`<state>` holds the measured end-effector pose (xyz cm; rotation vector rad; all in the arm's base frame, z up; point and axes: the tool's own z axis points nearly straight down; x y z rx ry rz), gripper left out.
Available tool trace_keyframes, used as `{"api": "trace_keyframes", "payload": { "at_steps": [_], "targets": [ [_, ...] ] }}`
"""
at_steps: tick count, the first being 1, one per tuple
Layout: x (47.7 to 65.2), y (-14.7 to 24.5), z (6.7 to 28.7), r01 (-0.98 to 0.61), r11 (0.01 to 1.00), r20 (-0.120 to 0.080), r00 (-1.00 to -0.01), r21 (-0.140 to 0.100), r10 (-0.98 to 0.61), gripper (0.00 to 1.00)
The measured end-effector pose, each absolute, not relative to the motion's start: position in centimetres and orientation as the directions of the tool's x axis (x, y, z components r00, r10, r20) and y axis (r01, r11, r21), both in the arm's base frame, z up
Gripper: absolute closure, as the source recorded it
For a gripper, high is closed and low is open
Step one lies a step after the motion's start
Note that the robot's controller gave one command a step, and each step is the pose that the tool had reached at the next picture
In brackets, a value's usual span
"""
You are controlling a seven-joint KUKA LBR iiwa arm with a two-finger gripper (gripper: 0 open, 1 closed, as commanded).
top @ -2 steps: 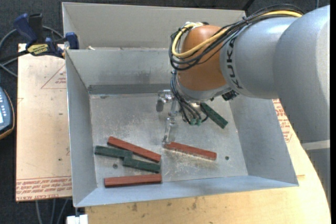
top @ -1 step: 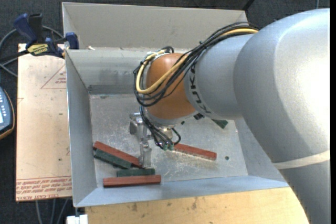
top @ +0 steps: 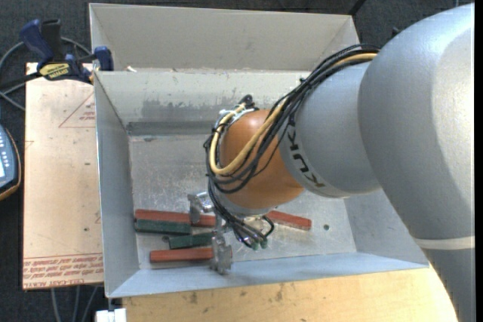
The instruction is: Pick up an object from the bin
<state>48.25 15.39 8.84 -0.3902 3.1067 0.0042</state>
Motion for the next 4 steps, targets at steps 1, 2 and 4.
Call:
{"api": "trace_keyframes", "payload": {
  "at_steps": [1,2,4],
  "targets": [
    [52.6,15.2,6.9,-0.276,0.961,-0.004,-0.961,0.0,-0.276,0.0],
    [52.4,15.2,7.0,-0.277,0.961,-0.001,-0.961,0.001,-0.277,1.0],
    [58.8,13.6,22.0,-0.593,0.805,-0.006,-0.805,-0.003,-0.593,1.0]
  ]
}}
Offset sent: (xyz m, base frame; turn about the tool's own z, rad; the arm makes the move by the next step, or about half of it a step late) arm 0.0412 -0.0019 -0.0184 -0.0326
